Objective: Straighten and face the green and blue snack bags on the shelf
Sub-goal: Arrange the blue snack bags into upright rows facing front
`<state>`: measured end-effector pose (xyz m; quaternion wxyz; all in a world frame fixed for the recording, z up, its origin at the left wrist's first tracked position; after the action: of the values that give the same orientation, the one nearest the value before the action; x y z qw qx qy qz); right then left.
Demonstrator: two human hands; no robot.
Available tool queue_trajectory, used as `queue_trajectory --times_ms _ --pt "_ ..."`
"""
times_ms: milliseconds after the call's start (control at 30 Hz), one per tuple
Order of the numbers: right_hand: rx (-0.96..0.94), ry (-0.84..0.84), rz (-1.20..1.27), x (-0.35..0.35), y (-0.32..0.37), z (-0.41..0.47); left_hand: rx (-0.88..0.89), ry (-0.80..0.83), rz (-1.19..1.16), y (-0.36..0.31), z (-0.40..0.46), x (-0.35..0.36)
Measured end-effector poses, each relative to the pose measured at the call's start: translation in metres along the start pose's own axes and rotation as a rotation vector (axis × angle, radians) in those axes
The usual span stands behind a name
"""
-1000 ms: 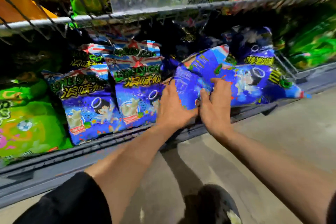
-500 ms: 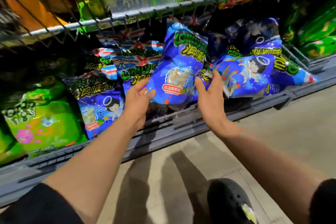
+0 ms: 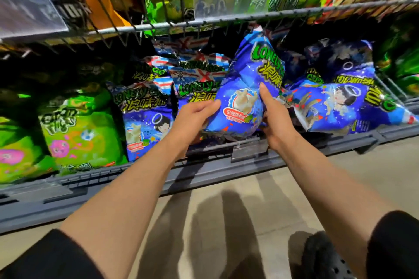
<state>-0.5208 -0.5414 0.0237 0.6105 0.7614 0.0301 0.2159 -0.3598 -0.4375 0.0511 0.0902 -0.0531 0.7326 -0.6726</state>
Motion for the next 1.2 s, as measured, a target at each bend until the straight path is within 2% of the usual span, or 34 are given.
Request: queue_trajectory --times_ms 100,133,300,433,567,667,733,833,933,1033,1200 --pt "0.028 -0.080 -0.020 -0.005 -0.002 0.004 0.022 -0.088 0.294 -0.011 0.005 -0.003" --pt "0.049 -0.101 -0.020 -0.005 -0.004 0.006 -0.002 -0.117 0.321 -0.011 0.007 -0.005" --pt "0.193 -0.107 -0.153 -0.002 -0.009 0.024 -0.119 -0.172 0.114 0.001 0.015 -0.015" --pt "0.214 -0.055 -0.299 0.005 0.003 0.029 -0.204 -0.140 0.060 -0.008 0.015 -0.021" --pt "0.142 -0.033 -0.560 0.028 0.026 0.015 -0.276 -0.038 0.133 -0.023 0.002 -0.025" --pt "0.018 0.075 -0.720 0.063 0.043 -0.010 -0.307 -0.073 0.190 -0.024 -0.009 -0.030" --pt "-0.044 0.201 -0.714 0.082 0.043 -0.021 -0.256 -0.119 0.102 -0.021 -0.015 -0.034" --pt "0.028 0.351 -0.665 0.093 0.044 -0.036 -0.254 -0.187 -0.074 -0.005 -0.033 -0.039" --pt "0.115 0.461 -0.724 0.090 0.046 -0.052 -0.225 -0.210 -0.148 0.002 -0.041 -0.035" --pt "0.170 0.499 -0.745 0.074 0.040 -0.055 -0.217 -0.199 -0.221 0.000 -0.042 -0.023" --pt "0.074 0.440 -0.687 0.036 0.033 -0.047 -0.258 -0.231 -0.218 0.013 -0.034 0.006"
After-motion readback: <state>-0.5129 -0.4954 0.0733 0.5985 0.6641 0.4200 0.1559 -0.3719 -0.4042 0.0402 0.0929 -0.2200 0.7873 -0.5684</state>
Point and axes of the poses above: each hand's wrist, its own z-axis towards the middle knuckle, its own x-axis out of the palm, y = z × x, the point moved 9 cm from there along z, towards the middle knuckle, and after that the axes turned 8 degrees about y, right-handed, at the moved point
